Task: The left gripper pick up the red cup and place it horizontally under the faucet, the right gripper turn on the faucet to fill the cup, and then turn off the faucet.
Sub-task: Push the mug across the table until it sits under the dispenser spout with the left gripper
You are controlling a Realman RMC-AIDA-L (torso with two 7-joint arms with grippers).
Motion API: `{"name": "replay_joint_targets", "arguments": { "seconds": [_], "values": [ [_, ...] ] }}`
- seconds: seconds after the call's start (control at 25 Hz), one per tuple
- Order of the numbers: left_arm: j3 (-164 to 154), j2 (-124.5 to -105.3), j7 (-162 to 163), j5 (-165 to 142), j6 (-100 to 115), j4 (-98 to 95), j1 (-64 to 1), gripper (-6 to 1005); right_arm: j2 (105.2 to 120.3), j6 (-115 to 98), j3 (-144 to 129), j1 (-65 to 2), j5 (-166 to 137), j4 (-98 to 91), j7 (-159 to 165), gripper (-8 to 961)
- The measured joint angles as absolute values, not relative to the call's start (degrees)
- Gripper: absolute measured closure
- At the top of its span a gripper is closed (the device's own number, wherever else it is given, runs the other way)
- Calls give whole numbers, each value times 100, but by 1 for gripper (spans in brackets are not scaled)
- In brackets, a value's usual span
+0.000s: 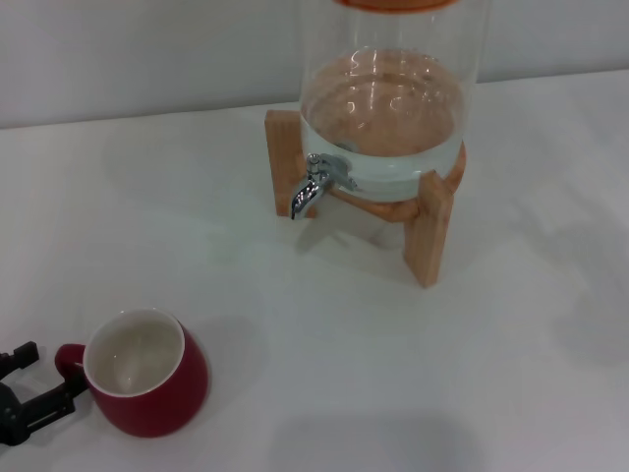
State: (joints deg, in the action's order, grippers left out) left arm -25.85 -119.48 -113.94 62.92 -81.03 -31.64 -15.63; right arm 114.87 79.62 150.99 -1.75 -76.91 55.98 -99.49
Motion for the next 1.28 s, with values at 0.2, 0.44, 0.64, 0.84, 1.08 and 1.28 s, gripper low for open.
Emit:
{"name": "replay_joint_targets", "arguments": {
  "seconds": [0.2, 0.44, 0.64, 0.84, 1.08, 1.28],
  "values": [
    [-2584, -11944, -11391, 6326, -8104, -3164, -1565, 184, 11487, 7962, 15099, -176, -7691, 5599, -9949, 232],
    [-2584, -11944, -11390, 6331, -8128, -3164, -1585, 186, 11487, 7962, 15099, -176, -7691, 5599, -9949, 232],
    [-2583, -11946, -11390, 6343, -8159, -3164, -1616, 188, 11487, 7962, 15114, -179, -7691, 5599, -9949, 232],
    [-2584, -11949, -11381, 6345, -8162, -3164, -1643, 190, 11487, 7962, 15154, -190, -7691, 5599, -9949, 232],
    [-2583, -11944, -11381, 6320, -8127, -3164, -1702, 192, 11492, 7962, 15160, -200, -7691, 5599, -9949, 232],
    [-2591, -11937, -11381, 6303, -8123, -3166, -1722, 194, 11495, 7962, 15161, -215, -7691, 5599, -9949, 232]
  ]
}}
